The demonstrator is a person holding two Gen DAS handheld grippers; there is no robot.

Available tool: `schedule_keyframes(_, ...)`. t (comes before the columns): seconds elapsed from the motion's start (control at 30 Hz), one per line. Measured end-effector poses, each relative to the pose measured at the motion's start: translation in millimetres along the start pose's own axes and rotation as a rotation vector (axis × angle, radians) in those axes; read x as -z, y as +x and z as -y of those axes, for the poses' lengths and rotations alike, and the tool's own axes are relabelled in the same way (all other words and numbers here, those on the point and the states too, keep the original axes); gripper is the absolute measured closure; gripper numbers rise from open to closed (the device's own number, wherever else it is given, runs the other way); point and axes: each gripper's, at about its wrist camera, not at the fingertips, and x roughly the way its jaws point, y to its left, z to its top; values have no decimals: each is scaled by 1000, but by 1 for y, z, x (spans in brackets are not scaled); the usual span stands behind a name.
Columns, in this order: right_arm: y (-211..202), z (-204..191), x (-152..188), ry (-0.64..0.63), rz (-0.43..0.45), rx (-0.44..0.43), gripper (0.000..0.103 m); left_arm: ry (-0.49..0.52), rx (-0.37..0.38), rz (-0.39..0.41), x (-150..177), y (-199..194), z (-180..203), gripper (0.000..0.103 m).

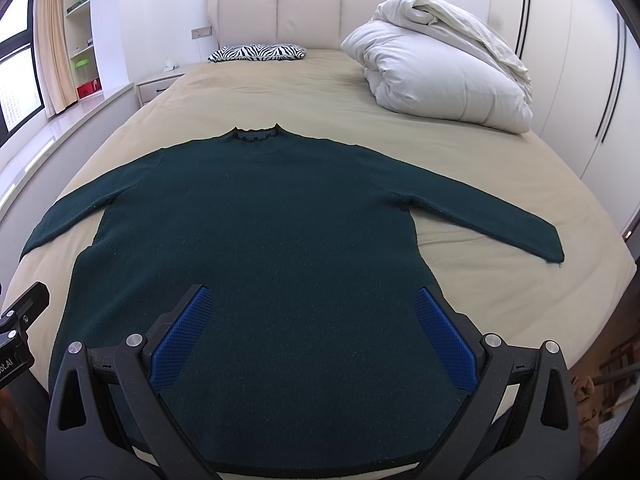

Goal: Fold small clothes

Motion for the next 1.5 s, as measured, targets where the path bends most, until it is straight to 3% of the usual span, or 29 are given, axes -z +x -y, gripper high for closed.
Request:
schedule_keyframes(0.8, 4, 1, 6, -3, -17, -4, 0, -2, 1, -9, 7, 4, 0, 0)
schedule_keyframes(1.03, 17, 26, 4, 47, -52, -39, 0, -35, 48, -44, 14, 14, 3, 0)
schedule_keyframes(1.13, 27, 70, 4, 154, -42, -81, 0, -61, 93, -58, 16, 19, 3, 0)
schedule_keyframes(1.23, 42, 134, 4, 289, -25, -73, 0, -44, 63, -40, 15, 22, 12, 0)
schedule_keyframes(1.33, 67, 226, 12, 506, -24, -29, 1, 6, 16, -9, 12, 23, 23, 0)
schedule_keyframes(1.4, 85, 296, 26, 702, -32, -12, 7, 65, -43, 34, 11, 23, 34, 0)
schedule_keyframes(1.5, 108, 377, 46, 934, -40, -48, 11, 147, -130, 79, 7, 28, 48, 0)
